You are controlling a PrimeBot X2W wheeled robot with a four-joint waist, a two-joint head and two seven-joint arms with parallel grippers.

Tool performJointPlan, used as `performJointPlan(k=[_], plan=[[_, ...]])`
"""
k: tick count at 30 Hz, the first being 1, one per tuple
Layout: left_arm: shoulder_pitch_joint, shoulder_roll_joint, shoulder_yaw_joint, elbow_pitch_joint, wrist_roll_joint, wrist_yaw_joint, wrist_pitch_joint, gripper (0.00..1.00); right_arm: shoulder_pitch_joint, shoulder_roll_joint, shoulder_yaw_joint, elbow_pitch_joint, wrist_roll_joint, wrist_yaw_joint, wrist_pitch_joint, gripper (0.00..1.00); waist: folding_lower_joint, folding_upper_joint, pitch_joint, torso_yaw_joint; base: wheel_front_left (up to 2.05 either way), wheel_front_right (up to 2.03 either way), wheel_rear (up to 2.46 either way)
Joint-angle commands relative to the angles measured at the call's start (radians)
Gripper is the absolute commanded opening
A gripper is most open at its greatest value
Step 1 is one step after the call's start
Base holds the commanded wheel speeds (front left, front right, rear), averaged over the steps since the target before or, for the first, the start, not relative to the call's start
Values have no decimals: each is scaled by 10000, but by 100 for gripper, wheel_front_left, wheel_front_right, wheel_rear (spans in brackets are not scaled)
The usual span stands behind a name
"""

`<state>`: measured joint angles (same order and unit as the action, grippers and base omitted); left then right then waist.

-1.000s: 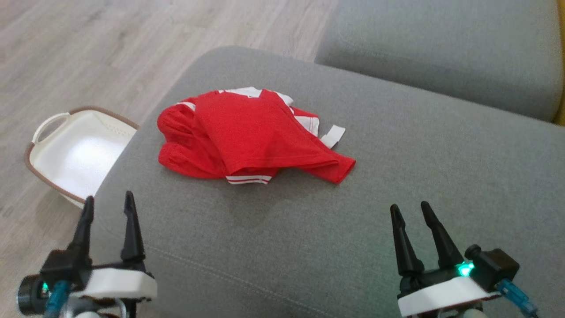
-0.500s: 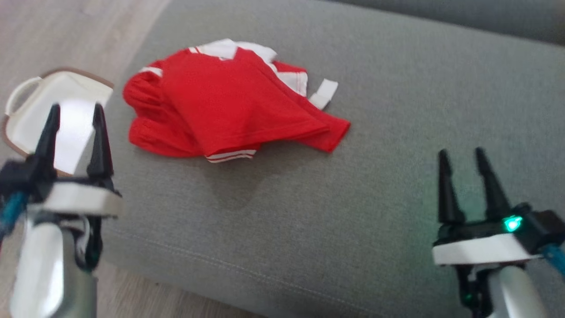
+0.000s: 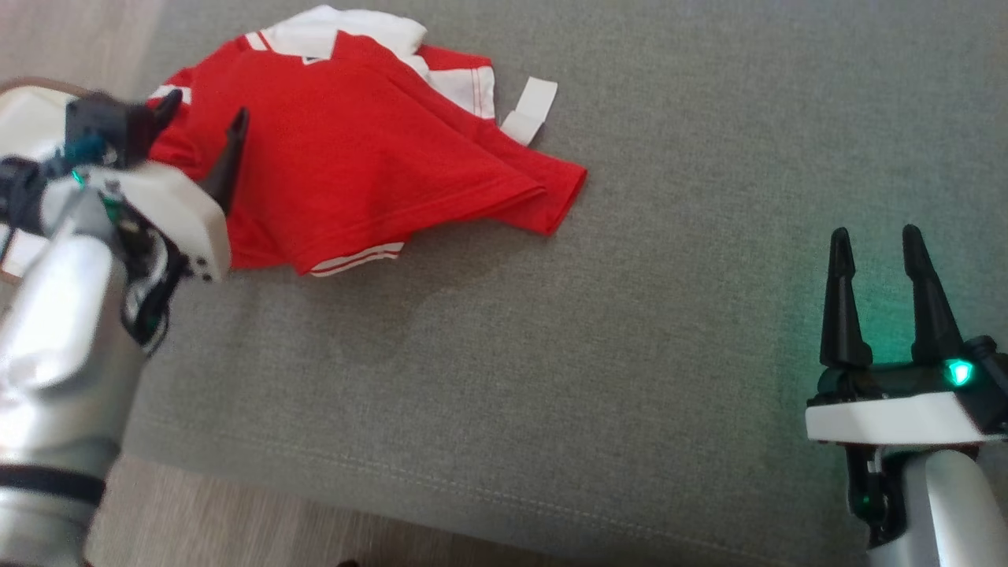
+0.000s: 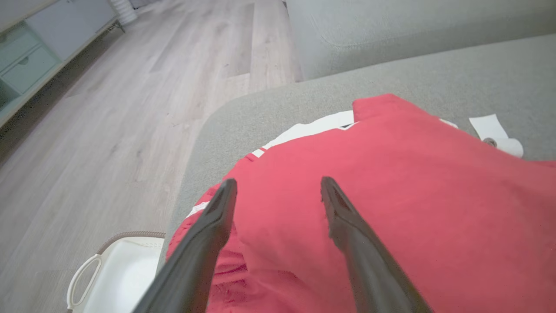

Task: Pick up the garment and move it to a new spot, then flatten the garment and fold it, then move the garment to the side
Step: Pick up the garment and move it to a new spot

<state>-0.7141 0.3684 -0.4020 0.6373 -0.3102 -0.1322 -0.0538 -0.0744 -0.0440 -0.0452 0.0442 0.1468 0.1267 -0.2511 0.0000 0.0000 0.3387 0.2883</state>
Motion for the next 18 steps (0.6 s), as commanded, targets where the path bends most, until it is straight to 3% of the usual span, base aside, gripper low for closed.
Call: performJointPlan(k=[1,7,18], plan=[[-565,679,192,-90,-164,18,89,100,-335,-62,241,-383,-74,40,-107,100,0,0,150,-71,0,0,0],[-1826,1018,-1277,1237,-1542,17,794,100,-499,-62,401,-514,-221,40,-107,100,0,0,536,-255,0,0,0],[-2623,1268,-3157,2232,-3422,16,1306,100,-732,-62,505,-575,-273,40,-107,100,0,0,986,-514,0,0,0]])
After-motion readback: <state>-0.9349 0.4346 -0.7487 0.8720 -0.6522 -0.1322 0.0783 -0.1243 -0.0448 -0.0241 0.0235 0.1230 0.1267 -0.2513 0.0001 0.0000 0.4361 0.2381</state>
